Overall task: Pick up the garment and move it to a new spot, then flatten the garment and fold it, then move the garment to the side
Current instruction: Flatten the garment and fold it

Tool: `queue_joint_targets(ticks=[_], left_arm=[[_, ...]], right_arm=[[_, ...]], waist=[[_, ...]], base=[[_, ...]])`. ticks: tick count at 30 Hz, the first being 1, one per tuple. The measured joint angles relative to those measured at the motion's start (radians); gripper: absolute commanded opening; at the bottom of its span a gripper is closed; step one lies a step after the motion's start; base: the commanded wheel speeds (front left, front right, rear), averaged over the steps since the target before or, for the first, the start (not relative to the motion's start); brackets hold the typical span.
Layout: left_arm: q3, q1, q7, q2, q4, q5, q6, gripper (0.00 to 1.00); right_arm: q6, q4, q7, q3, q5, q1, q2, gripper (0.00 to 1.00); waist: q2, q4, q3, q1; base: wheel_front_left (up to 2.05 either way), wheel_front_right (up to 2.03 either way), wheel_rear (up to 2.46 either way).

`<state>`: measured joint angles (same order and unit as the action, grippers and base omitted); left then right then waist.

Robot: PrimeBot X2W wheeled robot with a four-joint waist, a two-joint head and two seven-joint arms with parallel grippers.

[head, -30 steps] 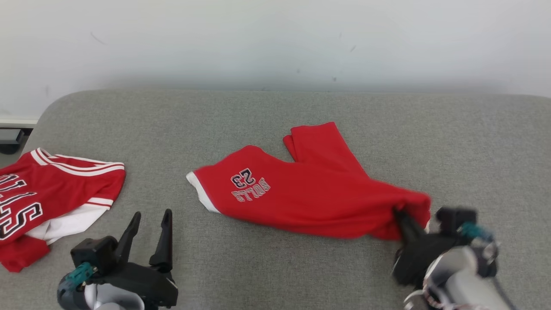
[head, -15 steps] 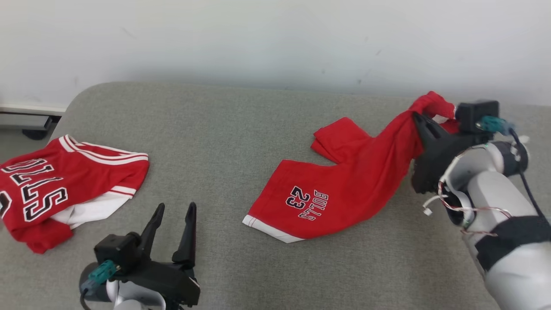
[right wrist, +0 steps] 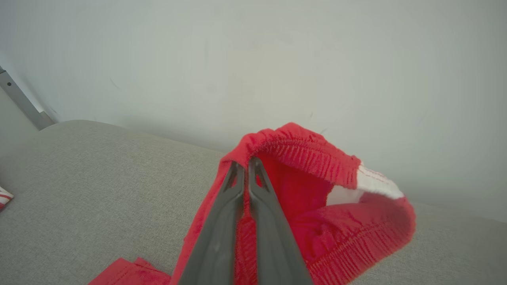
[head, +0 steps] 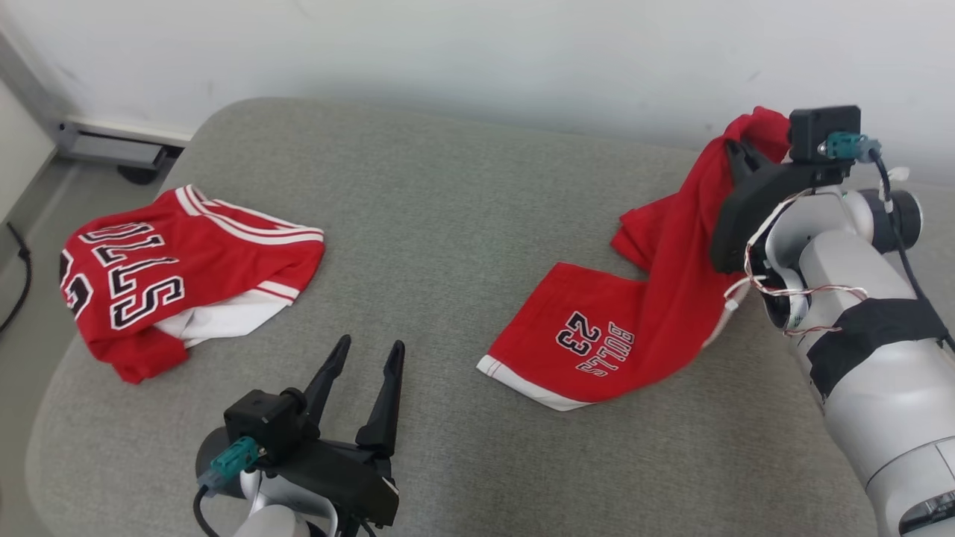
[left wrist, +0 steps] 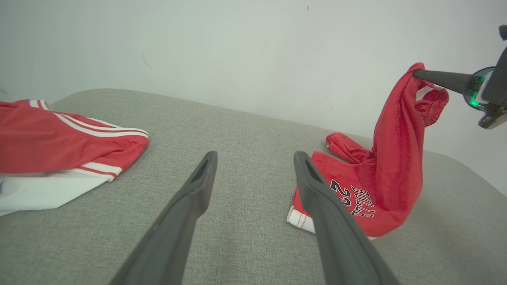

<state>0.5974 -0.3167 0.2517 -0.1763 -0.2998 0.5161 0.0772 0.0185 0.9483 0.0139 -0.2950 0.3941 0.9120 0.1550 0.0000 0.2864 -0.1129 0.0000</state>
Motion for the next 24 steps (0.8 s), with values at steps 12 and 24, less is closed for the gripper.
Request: queue_joint_targets(ticks=[12,24], left_arm=[[-0.043,0.015,0.000,-0.014,-0.012,-0.002,-0.007,1.00],[-0.061,0.062,0.000,0.000,0.002,-0.015,-0.006,1.00]], right_arm=[[-0.071,0.106,-0.114,-0.035,0.000,0.010,-0.058,1.00],[-0.116,0.104,-0.201,-0.061,-0.019,-0.136,0.068,1.00]], waist=[[0.0000,0.018,-0.008,0.0000],[0.0000,-0.080,0.018,-0.0001]], base=[[0.00,0.00,0.00],[0.00,0.00,0.00]])
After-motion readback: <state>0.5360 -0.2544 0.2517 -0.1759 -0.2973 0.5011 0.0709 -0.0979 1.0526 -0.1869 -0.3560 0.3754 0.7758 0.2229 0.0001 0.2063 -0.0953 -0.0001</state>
